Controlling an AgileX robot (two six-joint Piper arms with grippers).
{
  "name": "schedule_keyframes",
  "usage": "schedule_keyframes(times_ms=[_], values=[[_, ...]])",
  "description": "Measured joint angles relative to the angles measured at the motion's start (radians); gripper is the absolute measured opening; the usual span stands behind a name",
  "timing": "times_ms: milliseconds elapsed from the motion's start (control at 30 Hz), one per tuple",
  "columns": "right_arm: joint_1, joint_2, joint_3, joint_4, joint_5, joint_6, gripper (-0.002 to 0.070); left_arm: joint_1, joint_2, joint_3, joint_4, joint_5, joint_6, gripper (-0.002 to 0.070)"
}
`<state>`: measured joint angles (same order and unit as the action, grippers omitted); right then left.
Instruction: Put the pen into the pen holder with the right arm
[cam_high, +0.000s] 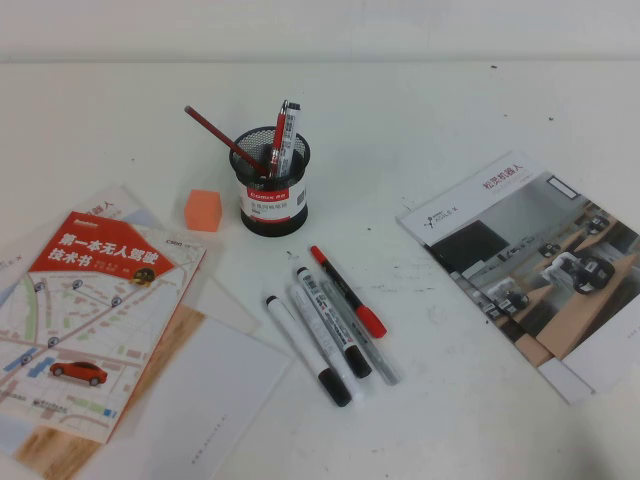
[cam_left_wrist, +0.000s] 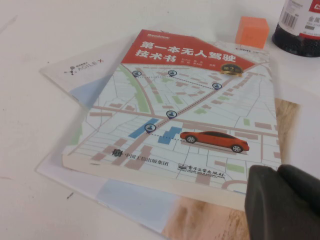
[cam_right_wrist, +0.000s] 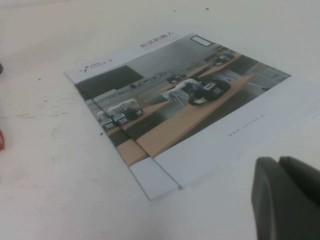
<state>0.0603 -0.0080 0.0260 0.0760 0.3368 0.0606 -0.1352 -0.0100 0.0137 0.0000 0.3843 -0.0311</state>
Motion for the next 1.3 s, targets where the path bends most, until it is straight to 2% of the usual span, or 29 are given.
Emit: schedule_keyframes(times_ms=[933,1300], values=[[0.000,0.000,0.000,0.000,0.000,0.000,-0.0020,0.000,0.000,0.000,0.000,0.000,0.000,-0.0001],[0.000,0.000,0.000,0.056,0.000,0.000,-0.0020,0.000,0.000,0.000,0.000,0.000,0.000,-0.0001]])
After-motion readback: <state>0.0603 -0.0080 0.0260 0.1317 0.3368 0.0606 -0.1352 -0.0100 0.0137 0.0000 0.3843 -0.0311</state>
